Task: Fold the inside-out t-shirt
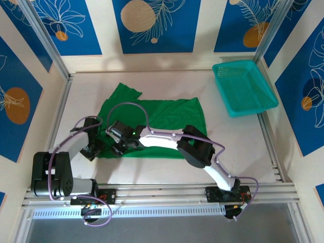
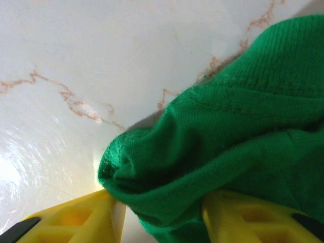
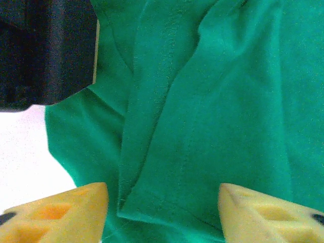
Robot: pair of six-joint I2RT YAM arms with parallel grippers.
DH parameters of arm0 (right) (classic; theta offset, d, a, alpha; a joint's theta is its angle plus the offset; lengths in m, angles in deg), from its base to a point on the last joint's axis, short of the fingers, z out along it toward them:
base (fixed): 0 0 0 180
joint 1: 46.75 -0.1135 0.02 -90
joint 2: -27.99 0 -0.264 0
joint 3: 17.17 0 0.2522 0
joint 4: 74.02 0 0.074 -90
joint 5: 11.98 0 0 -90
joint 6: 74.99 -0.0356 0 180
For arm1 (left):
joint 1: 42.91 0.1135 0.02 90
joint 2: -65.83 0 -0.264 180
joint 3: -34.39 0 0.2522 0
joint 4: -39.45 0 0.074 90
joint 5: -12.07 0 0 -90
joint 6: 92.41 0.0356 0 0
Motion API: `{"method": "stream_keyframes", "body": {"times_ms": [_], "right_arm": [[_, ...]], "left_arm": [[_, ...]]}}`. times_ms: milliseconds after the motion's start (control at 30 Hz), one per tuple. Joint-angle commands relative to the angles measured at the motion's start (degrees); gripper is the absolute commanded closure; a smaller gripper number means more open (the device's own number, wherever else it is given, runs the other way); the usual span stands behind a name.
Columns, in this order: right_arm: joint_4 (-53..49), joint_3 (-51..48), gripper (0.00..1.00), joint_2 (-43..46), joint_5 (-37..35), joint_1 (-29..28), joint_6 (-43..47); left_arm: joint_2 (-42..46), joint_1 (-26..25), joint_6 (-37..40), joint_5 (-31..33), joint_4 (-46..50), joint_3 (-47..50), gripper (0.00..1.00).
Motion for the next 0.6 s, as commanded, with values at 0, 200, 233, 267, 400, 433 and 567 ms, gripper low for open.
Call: {"method": "stream_keyframes", "body": {"times_ms": [0,200,233,267,400,433,567], "right_arm": [[-1.7,0.7,0.59,-2.0,-0.1,0.2,-1.6],[-2.6,2.6,0.95,-0.3,-5.4,3.0,-8.0],[-2.9,3.2,0.98,0.1,-5.2,3.9,-9.5],[-3.0,3.4,1.0,0.4,-4.9,4.9,-11.1],[-0.5,2.6,1.0,0.4,-2.0,9.6,-16.6],[0.6,2.5,1.0,-0.1,-0.8,11.3,-17.9],[2.7,5.7,0.86,-4.0,4.1,16.8,-21.3]], "left_arm": [[-2.8,1.1,1.2,1.0,0.2,2.0,0.54],[-2.7,1.2,1.7,2.5,0.4,2.7,0.54],[-3.2,1.2,1.6,3.6,2.0,2.1,0.53],[-3.4,1.3,1.6,4.3,3.2,1.5,0.53],[-2.3,1.4,1.4,4.4,1.4,3.0,0.52],[-2.5,1.4,1.6,4.2,1.3,2.8,0.52],[-3.3,1.6,0.6,5.7,4.7,1.7,0.5]]}}
